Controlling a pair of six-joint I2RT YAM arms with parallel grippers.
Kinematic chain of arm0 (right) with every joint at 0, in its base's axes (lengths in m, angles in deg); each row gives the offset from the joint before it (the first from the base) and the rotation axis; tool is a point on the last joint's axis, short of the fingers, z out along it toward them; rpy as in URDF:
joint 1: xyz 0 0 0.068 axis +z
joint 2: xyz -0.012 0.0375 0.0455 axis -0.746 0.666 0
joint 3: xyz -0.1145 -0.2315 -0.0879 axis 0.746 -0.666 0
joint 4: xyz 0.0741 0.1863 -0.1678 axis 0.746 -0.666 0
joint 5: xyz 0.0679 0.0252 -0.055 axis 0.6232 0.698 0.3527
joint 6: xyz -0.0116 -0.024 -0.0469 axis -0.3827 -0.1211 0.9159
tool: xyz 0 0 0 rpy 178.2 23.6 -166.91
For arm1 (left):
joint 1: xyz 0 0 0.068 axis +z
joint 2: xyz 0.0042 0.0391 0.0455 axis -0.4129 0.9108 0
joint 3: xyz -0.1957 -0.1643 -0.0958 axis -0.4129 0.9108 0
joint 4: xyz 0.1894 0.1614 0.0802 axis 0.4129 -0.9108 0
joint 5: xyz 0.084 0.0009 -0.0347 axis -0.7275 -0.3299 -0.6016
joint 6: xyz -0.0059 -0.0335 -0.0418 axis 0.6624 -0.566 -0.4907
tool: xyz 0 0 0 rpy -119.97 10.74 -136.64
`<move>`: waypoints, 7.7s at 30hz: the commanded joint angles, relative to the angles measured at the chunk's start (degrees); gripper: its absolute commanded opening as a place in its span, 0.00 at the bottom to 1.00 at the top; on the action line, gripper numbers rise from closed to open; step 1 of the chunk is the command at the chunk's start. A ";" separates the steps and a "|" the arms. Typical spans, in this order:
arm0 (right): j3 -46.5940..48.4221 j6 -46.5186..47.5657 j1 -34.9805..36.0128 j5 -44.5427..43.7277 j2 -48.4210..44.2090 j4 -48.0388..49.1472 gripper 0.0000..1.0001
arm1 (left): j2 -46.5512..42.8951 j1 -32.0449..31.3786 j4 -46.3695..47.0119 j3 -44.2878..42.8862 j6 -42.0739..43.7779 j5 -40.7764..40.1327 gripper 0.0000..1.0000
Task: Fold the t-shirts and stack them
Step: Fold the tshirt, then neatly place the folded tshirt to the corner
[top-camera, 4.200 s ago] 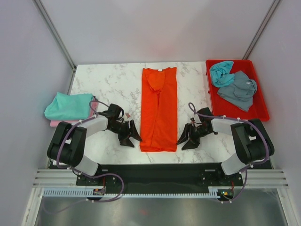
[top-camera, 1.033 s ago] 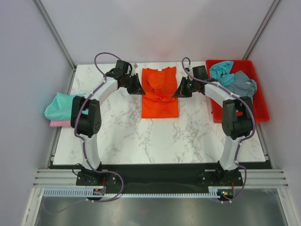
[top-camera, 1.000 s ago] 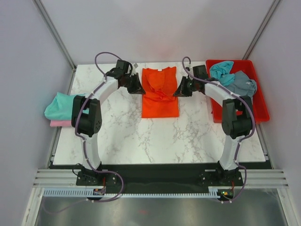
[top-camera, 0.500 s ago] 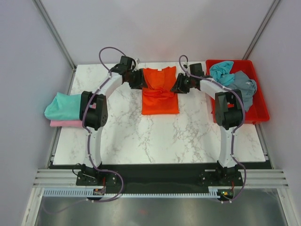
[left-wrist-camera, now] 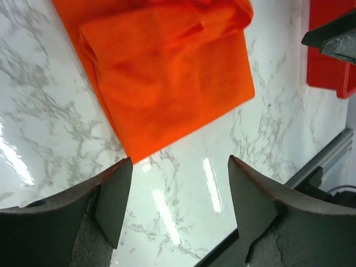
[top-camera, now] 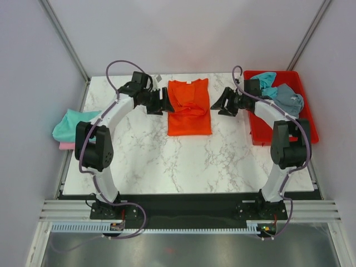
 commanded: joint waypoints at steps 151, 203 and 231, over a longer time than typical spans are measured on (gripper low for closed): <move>24.26 -3.51 2.28 0.51 22.50 9.09 0.00 | 18.68 -1.37 5.47 -22.98 3.85 -15.19 0.09; 20.31 -1.75 3.16 3.49 26.11 10.15 0.68 | 25.89 7.15 4.24 -16.84 -2.04 11.77 0.76; 18.73 0.80 3.86 1.12 26.91 7.86 0.70 | 34.86 1.62 10.67 -19.74 -8.37 16.97 0.29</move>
